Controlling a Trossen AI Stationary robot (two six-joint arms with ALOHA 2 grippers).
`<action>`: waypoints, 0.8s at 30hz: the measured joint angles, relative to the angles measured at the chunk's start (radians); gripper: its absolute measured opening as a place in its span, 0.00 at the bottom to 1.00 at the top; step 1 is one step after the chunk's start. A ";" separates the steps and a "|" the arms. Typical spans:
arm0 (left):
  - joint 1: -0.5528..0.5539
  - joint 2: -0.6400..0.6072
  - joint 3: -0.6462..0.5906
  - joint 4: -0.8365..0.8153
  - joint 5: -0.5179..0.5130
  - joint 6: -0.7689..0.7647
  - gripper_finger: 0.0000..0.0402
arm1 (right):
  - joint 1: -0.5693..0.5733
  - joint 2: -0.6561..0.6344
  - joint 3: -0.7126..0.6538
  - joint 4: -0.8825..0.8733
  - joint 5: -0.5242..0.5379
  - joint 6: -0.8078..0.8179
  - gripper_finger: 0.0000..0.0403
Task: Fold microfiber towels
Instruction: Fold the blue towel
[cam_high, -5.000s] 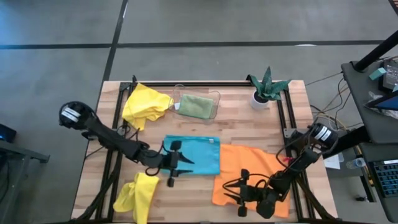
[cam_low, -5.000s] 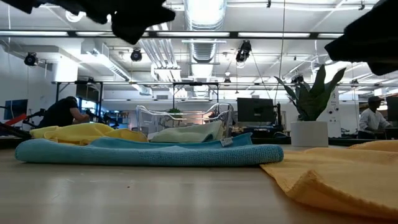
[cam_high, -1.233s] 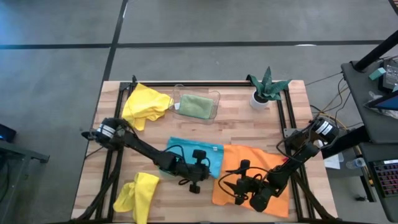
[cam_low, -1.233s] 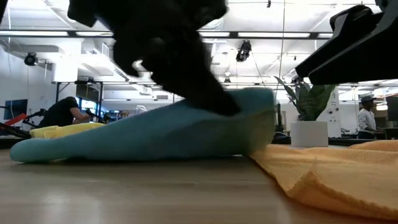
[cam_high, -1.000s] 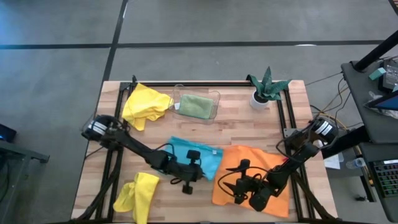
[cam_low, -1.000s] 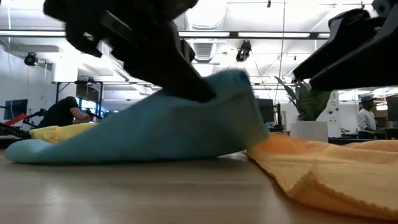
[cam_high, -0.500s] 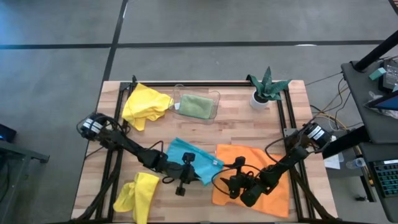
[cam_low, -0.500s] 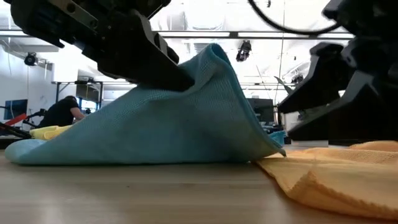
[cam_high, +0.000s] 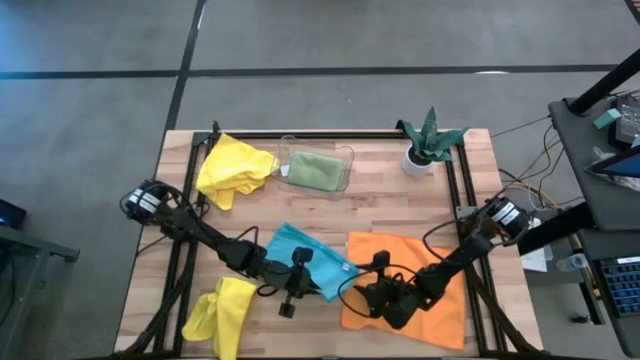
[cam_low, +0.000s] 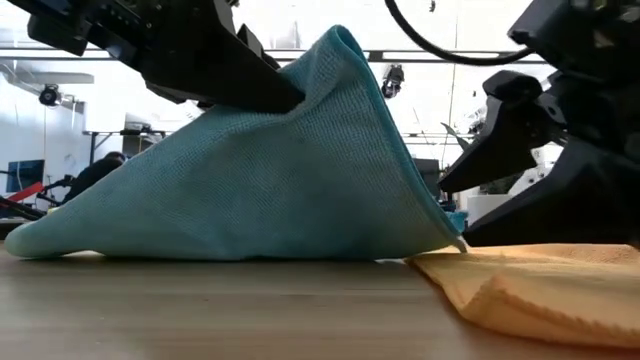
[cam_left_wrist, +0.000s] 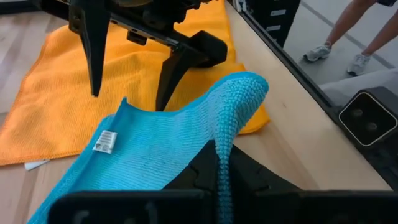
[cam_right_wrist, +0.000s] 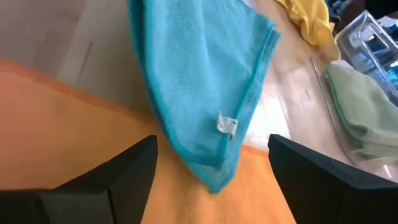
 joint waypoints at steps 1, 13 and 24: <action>0.000 0.000 0.000 0.000 0.000 0.000 0.00 | -0.003 0.000 0.000 0.000 0.000 -0.001 0.73; 0.000 0.000 0.000 0.046 0.012 -0.003 0.00 | -0.010 0.000 0.000 0.020 -0.009 -0.077 0.70; 0.000 0.000 0.000 0.056 0.024 -0.006 0.00 | -0.030 0.012 0.000 0.024 -0.011 -0.116 0.59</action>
